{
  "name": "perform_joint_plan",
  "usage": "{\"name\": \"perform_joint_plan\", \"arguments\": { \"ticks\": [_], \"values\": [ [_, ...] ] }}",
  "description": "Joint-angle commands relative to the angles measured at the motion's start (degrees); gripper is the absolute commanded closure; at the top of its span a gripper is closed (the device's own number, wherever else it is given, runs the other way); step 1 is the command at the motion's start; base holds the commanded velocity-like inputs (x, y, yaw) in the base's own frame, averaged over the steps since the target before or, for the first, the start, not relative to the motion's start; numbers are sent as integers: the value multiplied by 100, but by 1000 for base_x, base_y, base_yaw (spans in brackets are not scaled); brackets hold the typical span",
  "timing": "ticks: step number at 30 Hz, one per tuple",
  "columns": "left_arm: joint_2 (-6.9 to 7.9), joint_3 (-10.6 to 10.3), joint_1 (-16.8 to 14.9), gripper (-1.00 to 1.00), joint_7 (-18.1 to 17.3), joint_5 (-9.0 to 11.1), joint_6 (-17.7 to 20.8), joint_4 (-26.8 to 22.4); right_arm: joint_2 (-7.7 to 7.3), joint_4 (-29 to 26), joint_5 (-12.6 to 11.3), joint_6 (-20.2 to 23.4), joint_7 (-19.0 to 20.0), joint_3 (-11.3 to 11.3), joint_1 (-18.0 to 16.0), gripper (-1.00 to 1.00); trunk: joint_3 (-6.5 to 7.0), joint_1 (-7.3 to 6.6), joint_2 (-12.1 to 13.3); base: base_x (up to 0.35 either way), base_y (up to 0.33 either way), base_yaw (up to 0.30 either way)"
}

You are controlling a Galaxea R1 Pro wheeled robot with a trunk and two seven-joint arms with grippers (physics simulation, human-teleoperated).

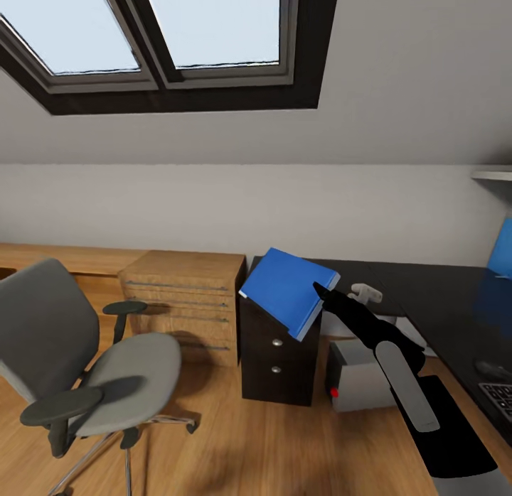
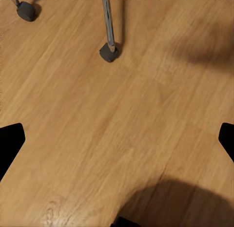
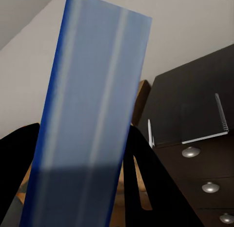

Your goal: In the bedroom, organize the workspace by keeping the computer under the desk, ensuring the monitor is on the desk, placing the keyboard on the desk next to the monitor, placing the mouse on the desk next to the keyboard, moving the folder from the swivel chair onto the desk next to the mouse, stacking the notebook on top of the folder with the pen on top of the notebook, and positioning the swivel chair next to the desk.

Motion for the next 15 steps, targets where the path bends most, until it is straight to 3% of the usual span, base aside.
{"name": "perform_joint_plan", "arguments": {
  "ticks": [1,15],
  "values": [
    [-2,8,-4,-100,7,2,-20,5,-5,-8,-60,7,-58,9,-5,100,12,-23,38,0,0,0],
    [7,5,-5,-100,14,3,-10,131,-10,-8,-60,15,-58,-4,-5,100,263,-330,599,0,0,0]
  ]
}}
